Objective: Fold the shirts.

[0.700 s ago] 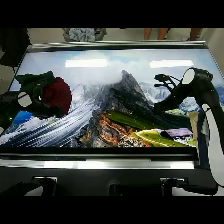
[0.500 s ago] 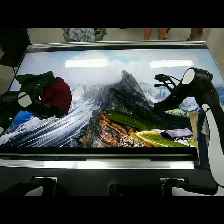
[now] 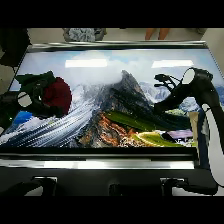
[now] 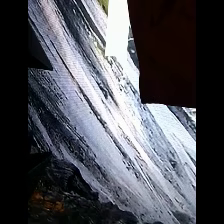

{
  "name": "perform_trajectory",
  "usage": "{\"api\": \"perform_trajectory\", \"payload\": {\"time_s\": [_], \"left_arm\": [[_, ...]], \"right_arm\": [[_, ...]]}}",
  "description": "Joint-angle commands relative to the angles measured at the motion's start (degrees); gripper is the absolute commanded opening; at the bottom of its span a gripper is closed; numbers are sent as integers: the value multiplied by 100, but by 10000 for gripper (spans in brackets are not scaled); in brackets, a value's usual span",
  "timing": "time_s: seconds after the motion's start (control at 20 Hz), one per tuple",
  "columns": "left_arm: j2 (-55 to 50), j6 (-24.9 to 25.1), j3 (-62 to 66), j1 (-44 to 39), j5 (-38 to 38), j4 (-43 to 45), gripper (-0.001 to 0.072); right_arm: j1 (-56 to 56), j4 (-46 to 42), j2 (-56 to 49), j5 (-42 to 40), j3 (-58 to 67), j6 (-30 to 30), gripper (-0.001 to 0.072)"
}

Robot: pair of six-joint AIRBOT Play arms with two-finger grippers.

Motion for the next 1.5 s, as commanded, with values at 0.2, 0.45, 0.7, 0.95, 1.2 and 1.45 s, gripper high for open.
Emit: {"api": "perform_trajectory", "payload": {"time_s": [0.2, 0.45, 0.7, 0.95, 1.2, 1.45], "left_arm": [[2, -17, -4, -11, 151, -17, 600], [-39, -57, 31, 31, 933, -164, 720], [-201, -973, 173, 2146, 1180, -2463, 720], [-111, -59, -1993, 3753, 1591, -4677, 720], [-243, 1357, -2975, 3165, 3567, -6881, 720], [-1237, 2267, -2142, 2406, 4138, -8373, 720]], "right_arm": [[7, 7, -2, -581, 0, 4, 629], [7, 2, -4, -1132, 0, 0, 629], [7, 2, -4, -1414, 0, 0, 629], [7, 15, -7, -1287, 0, 0, 628], [7, 52, -7, -1294, -2, 0, 628], [7, 179, -7, -1276, 0, 4, 628]]}}
